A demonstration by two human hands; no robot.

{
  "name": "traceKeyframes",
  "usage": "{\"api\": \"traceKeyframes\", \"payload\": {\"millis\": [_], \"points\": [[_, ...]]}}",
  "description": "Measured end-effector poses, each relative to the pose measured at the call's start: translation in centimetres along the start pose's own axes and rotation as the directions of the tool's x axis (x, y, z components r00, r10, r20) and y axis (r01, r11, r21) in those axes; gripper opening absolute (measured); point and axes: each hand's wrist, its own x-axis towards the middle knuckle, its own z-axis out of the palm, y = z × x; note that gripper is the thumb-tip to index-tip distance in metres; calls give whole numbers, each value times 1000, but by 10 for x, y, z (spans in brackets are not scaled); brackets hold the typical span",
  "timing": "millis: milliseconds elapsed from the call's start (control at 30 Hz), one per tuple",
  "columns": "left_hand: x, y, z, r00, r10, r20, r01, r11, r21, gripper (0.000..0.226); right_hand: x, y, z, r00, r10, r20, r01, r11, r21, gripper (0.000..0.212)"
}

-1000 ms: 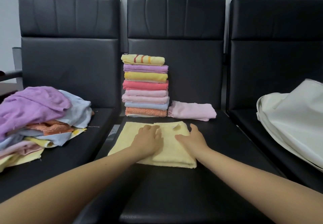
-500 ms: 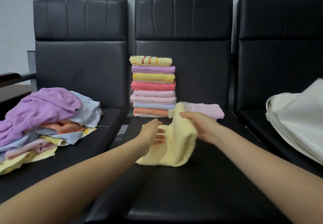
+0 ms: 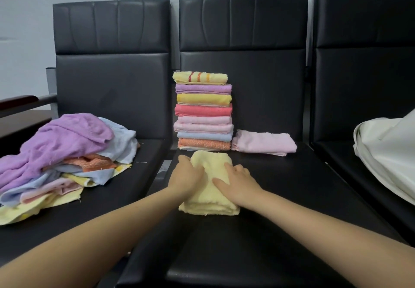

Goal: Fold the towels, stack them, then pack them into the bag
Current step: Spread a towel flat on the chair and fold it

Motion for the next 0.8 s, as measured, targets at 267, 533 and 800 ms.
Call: {"api": "traceKeyframes", "payload": {"millis": [267, 533, 800], "points": [[-4, -23, 2, 997, 79, -12, -65, 891, 450, 42, 1, -10, 6, 979, 198, -41, -189, 969, 158, 82], [-4, -14, -4, 983, 118, 140, -141, 976, 168, 21, 0, -15, -21, 924, 270, 270, -370, 458, 808, 64], [-26, 28, -4, 921, -5, 390, 245, 787, -567, 57, -27, -12, -78, 947, 65, 315, -321, 116, 940, 8]]}}
